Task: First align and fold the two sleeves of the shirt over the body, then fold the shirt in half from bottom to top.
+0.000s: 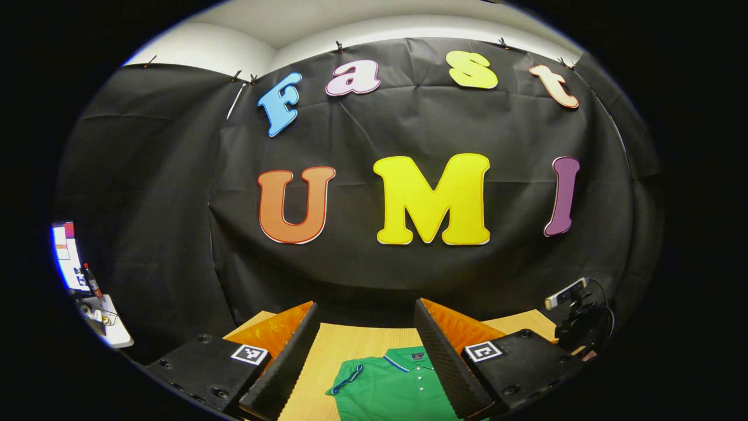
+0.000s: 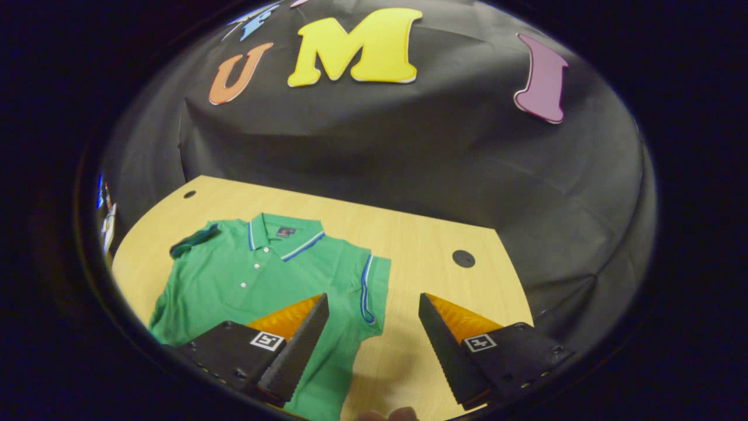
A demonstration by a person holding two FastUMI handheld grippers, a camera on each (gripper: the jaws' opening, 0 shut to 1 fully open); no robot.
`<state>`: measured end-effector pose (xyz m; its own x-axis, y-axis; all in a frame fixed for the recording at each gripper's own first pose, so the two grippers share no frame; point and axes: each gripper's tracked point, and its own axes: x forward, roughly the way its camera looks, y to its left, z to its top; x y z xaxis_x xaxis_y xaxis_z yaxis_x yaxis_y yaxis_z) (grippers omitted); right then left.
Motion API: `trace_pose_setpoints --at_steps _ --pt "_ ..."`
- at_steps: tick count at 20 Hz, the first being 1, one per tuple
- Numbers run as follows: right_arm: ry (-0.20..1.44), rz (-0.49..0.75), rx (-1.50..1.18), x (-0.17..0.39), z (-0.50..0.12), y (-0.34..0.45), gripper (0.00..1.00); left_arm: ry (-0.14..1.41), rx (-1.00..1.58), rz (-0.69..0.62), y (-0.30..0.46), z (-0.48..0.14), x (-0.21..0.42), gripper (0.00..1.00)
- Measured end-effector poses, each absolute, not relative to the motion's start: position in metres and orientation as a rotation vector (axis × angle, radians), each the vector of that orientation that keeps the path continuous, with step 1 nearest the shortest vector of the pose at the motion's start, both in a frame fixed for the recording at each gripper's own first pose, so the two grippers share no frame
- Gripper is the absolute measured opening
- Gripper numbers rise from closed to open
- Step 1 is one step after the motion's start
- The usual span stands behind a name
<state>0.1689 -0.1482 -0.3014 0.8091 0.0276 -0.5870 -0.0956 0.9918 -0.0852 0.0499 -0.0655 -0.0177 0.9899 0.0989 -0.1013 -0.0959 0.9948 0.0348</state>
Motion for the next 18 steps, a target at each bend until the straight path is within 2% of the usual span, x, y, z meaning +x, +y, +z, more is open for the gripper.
trace_pose_setpoints --at_steps 10,12,13,15,18 --pt "0.776 0.085 -0.109 0.209 -0.382 -0.163 0.94 0.141 0.054 0.131 -0.073 -0.027 0.052 1.00" --pt "0.798 0.076 -0.087 0.214 -0.388 -0.167 0.82 0.146 0.069 0.131 -0.074 -0.027 0.054 1.00" --pt "0.815 0.092 -0.047 0.214 -0.388 -0.163 0.67 0.148 0.070 0.128 -0.075 -0.028 0.055 1.00" --pt "0.835 0.086 0.002 0.218 -0.391 -0.162 0.53 0.153 0.068 0.120 -0.079 -0.031 0.059 1.00" --pt "0.845 0.055 0.041 0.222 -0.390 -0.171 0.17 0.158 0.069 0.108 -0.084 -0.032 0.063 1.00"
